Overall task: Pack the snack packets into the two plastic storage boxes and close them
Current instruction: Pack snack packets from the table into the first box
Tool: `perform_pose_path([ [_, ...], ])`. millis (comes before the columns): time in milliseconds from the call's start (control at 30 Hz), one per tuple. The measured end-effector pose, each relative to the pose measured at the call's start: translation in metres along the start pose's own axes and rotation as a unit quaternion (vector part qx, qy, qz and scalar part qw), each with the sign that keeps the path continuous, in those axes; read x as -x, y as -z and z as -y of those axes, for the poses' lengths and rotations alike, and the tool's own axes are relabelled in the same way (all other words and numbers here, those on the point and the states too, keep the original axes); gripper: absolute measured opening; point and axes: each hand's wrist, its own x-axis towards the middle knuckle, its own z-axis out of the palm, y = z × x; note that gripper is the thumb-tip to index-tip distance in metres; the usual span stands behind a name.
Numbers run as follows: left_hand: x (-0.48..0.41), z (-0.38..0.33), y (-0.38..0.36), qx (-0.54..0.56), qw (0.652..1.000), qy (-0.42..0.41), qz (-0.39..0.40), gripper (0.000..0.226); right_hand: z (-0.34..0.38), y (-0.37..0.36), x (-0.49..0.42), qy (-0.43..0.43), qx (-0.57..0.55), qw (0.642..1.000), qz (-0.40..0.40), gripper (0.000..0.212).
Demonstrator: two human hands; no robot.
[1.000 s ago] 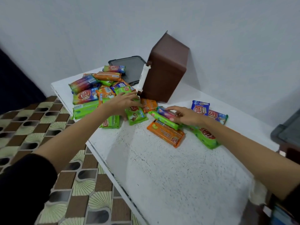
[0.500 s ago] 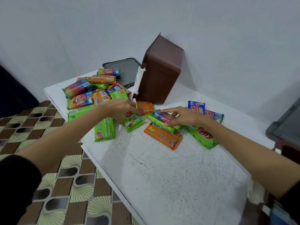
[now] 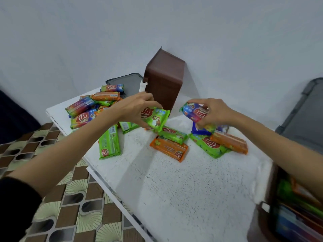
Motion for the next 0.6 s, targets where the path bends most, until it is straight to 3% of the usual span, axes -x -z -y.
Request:
perform_pose_path([
  [100, -0.025, -0.032, 0.026, 0.001, 0.999, -0.042, -0.017, 0.074, -0.008, 0.035, 0.037, -0.011, -0.018, 0.999, -0.041, 0.080],
  [233, -0.056, -0.085, 0.057, -0.011, 0.990, -0.131, -0.058, 0.076, -0.020, 0.075, 0.103, -0.018, 0.045, 0.995, -0.083, 0.082],
  [600, -0.094, -0.261, 0.078, 0.041, 0.937, -0.335, -0.086, 0.071, -0.068, 0.100, 0.285, -0.153, 0.015, 0.986, -0.071, 0.081],
])
